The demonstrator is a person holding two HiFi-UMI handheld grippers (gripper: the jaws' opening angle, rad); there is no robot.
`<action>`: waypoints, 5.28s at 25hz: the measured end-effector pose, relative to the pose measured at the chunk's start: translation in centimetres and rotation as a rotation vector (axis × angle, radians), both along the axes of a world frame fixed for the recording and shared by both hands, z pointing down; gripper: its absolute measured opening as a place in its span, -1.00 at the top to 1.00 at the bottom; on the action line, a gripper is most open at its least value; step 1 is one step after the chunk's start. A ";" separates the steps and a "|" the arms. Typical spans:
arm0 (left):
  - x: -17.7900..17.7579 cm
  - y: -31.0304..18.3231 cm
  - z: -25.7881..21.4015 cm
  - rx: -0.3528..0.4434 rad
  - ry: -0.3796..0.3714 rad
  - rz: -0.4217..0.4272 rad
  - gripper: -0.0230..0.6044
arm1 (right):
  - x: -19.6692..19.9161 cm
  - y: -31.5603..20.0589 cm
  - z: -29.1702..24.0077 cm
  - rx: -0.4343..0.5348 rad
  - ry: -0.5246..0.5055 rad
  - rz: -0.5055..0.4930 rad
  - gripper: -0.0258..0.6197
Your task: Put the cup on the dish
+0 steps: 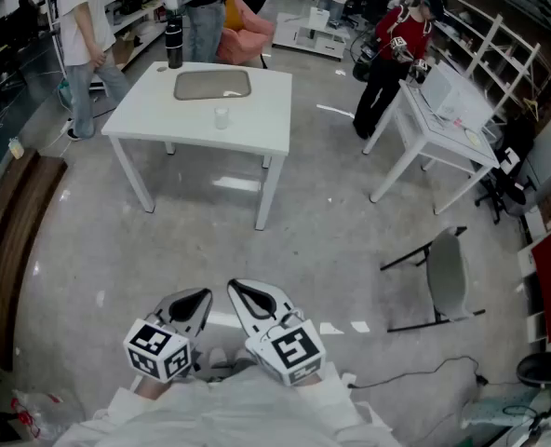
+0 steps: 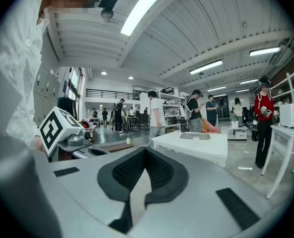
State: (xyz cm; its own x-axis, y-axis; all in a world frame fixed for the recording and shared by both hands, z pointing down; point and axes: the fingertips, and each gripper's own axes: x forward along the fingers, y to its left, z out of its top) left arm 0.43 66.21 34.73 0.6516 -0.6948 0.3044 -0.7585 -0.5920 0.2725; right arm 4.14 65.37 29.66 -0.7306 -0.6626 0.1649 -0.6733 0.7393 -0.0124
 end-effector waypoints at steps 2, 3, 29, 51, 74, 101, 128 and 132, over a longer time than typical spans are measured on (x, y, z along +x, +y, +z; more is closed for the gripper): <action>0.5 0.2 0.2 0.001 -0.005 0.006 0.90 | 0.5 -0.1 0.2 -0.011 0.004 0.015 0.88; 0.7 0.2 0.3 0.004 -0.007 0.007 0.90 | 0.7 -0.1 0.4 -0.017 0.008 0.020 0.88; 5.1 -0.6 2.8 -0.058 0.033 -0.055 0.90 | 6.7 -0.4 4.7 -0.173 -0.042 0.043 0.88; -0.9 -21.6 2.6 -0.069 0.036 -0.002 0.90 | 0.9 -21.7 4.0 -0.154 -0.114 0.098 0.88; -5.0 -42.0 4.6 -0.116 0.040 0.069 0.90 | -2.6 -43.8 5.1 -0.169 -0.086 0.157 0.88; -4.5 -69.7 4.9 -0.085 -0.036 -0.182 0.90 | 0.4 -71.2 5.3 -0.179 -0.044 -0.026 0.88; -3.9 -69.6 4.9 -0.115 -0.050 -0.074 0.90 | -1.6 -70.1 6.1 -0.216 -0.035 -0.063 0.88; -4.2 -69.5 5.0 -0.127 -0.052 -0.063 0.90 | -2.0 -70.0 6.2 -0.230 -0.031 -0.052 0.88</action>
